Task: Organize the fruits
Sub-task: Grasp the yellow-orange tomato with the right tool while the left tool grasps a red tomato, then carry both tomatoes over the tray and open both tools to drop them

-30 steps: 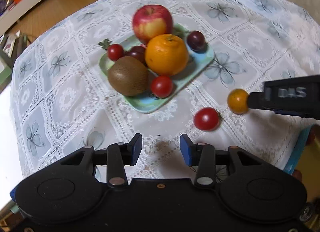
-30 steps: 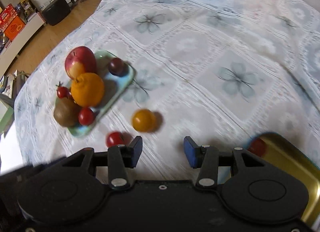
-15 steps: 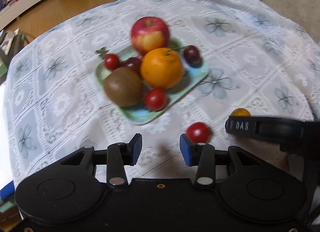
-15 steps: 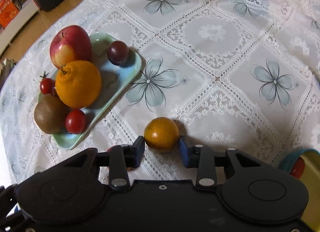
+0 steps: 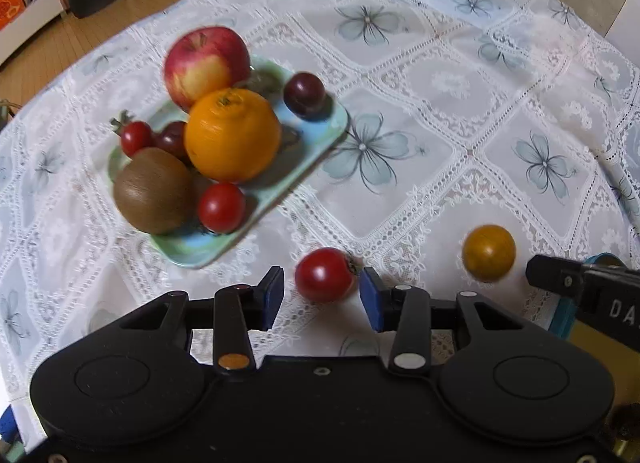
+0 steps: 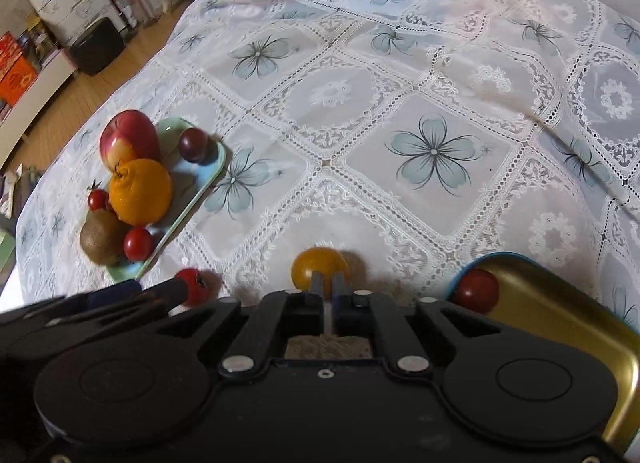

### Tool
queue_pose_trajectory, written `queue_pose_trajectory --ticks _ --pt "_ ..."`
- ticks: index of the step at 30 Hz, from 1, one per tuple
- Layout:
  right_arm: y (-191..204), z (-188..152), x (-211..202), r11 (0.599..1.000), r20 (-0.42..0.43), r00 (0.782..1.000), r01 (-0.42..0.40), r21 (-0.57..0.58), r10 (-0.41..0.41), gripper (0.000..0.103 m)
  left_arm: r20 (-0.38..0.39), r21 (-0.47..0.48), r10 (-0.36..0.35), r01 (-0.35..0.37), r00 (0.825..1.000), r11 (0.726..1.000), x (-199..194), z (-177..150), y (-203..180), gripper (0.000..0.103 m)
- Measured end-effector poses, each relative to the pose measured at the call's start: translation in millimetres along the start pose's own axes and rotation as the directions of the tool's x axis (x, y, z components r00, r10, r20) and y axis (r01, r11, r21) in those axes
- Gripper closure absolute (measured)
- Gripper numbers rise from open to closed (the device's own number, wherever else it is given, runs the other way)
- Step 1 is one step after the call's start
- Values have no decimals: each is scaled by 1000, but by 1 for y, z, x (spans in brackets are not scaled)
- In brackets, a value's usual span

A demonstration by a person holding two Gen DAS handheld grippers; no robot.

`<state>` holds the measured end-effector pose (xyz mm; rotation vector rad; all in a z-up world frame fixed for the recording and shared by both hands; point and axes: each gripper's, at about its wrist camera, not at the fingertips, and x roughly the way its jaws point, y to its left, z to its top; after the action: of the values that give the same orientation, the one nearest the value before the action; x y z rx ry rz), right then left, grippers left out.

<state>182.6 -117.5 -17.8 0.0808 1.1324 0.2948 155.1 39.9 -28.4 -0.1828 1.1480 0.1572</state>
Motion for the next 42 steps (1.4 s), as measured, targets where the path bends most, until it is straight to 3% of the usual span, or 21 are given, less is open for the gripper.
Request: queue_pose_trajectory --ticks 4,6,21,25,28,33,42 --pt "-5 0 -1 1000 20 1000 5 1 -5 83 -49 -19 6 -7 999 1000 20 1 -1 52" --pt "-6 2 1 1000 24 1000 4 12 -4 70 -56 -32 5 -7 998 999 25 2 0 52" --pt "13 14 42 1000 2 1000 2 -8 -2 60 -47 -122 -35 29 998 992 28 6 12 51" --pt "11 10 55 1000 -19 1000 24 -6 -24 60 -22 -83 -27 25 999 996 28 6 8 56" --pt "12 7 53 1000 13 1000 28 -5 -28 61 -5 -44 -5 4 1000 999 27 5 1 59" --pt "12 6 47 999 26 999 36 -24 -35 64 8 -33 -43 44 999 998 15 4 -4 59" --pt "-16 -6 -10 998 49 999 2 63 -5 64 70 105 -49 42 996 994 -35 -25 -32 59"
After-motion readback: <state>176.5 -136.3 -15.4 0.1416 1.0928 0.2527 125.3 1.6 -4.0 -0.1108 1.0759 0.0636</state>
